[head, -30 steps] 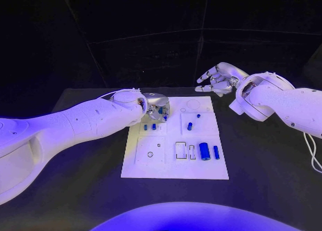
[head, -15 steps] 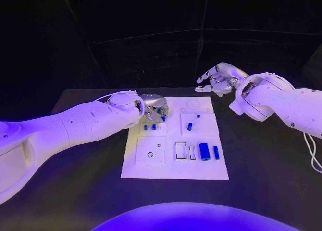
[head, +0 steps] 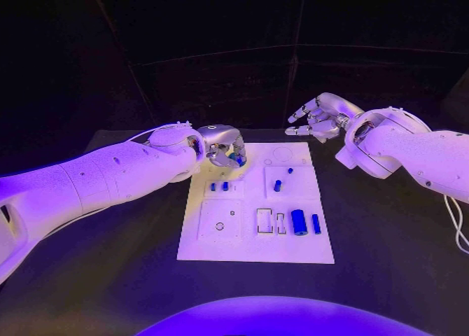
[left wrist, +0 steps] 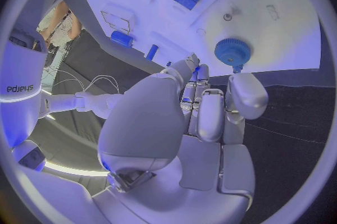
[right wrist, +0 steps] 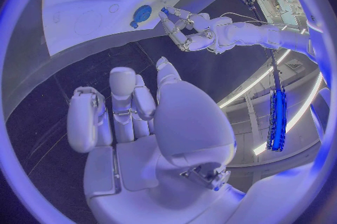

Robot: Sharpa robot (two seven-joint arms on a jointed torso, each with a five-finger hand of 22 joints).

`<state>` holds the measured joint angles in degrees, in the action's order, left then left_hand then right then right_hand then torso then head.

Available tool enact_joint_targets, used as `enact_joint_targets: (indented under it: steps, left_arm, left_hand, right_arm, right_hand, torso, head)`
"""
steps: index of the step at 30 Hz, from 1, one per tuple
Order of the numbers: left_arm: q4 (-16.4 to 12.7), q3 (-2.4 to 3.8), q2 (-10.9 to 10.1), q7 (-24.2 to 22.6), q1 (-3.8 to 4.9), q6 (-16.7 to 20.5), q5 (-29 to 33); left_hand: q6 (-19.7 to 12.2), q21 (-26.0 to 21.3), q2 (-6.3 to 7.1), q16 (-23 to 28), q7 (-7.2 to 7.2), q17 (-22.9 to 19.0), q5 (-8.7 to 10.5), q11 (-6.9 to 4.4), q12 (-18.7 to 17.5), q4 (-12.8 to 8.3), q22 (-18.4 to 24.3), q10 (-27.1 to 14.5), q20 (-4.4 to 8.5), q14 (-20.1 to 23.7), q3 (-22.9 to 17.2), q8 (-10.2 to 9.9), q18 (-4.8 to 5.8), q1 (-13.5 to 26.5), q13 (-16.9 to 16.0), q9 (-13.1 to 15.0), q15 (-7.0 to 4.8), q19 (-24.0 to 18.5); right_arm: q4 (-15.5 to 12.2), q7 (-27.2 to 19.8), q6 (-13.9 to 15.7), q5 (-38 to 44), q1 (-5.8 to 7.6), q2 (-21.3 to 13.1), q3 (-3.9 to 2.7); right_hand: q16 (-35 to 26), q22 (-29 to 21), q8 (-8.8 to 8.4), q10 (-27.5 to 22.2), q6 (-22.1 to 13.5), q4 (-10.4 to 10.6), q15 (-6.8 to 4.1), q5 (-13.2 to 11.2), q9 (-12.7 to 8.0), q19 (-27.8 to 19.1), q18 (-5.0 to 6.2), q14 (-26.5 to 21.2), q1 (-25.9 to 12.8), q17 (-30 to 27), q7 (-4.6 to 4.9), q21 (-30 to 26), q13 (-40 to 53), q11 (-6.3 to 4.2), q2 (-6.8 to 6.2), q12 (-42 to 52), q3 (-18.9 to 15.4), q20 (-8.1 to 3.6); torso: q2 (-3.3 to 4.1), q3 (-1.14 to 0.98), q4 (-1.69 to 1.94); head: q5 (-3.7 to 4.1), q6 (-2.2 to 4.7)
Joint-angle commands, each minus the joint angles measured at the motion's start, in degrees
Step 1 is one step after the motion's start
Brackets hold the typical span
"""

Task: Assemble the parts on the task board

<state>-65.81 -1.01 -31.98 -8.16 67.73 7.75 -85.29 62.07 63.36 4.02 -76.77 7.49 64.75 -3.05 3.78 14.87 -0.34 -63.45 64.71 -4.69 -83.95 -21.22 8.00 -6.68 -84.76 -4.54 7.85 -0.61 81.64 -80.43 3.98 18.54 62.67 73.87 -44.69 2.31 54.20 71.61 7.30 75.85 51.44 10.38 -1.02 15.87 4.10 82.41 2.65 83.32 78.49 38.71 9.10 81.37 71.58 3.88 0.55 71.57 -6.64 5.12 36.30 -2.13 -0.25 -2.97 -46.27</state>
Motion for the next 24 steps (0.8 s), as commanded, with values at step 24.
enact_joint_targets:
  steps: [24]
  left_arm:
    - [2.70, 0.35, -2.14, 3.82, -0.55, -8.11, 1.64]
  left_hand:
    - [0.65, 0.54, 0.21, 0.01, 0.11, -0.48, -0.11, 0.03, -0.73, -0.03, -0.36, 0.66, 0.05, -1.08, -0.62, -0.52, 0.68, 1.02, 0.08, -0.17, -0.44, 0.43]
  right_arm:
    - [-0.19, -0.24, 0.17, 0.16, 0.10, -0.26, -0.04]
  right_hand:
    - [-0.11, 0.05, 0.38, -0.15, -0.34, 0.18, 0.00, 0.31, 0.01, -0.35, 1.05, -0.08, 0.34, -0.07, -0.11, -0.25, 0.05, -0.06, 0.08, 0.06, -0.30, 0.01]
  torso:
    - [0.09, -0.02, -0.19]
  head:
    - [-0.40, -0.19]
